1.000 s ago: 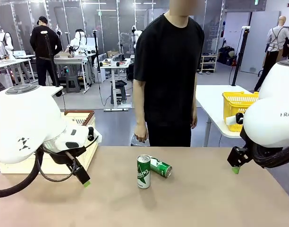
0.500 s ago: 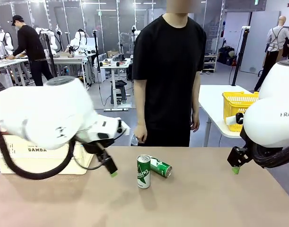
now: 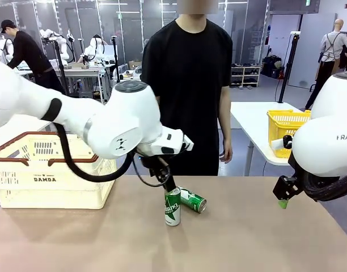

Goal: Place the drinks into the Shopping basket.
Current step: Pick up one drink and place it into the Shopping basket.

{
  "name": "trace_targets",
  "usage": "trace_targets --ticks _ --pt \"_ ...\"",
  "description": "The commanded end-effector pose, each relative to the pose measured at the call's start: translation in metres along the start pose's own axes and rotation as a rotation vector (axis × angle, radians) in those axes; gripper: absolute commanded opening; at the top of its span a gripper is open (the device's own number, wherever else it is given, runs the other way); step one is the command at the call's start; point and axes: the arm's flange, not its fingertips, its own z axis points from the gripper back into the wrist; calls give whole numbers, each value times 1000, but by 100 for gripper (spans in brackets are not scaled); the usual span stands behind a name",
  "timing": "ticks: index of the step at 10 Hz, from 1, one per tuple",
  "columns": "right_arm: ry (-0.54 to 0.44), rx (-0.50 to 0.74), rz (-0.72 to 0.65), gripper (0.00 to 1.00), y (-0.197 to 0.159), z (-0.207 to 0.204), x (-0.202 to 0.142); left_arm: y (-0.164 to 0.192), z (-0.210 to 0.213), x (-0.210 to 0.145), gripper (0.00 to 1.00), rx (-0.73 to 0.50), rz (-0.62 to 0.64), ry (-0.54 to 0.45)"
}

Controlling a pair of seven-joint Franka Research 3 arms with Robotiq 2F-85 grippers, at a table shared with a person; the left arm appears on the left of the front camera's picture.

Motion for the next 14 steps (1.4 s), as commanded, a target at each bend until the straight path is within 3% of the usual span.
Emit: trace_targets --ticks 1,6,7,14 --pt "-1 -2 5 100 -1 1 0 -5 -8 27 100 -37 -3 62" --pt "-1 -2 5 100 -1 1 0 -11 -18 41 100 3 -48 96" --pt "-1 -2 5 100 -1 1 0 -13 -21 38 100 -54 -27 58" --pt "-1 -2 5 100 -1 1 0 -1 -41 36 100 -73 -51 84"
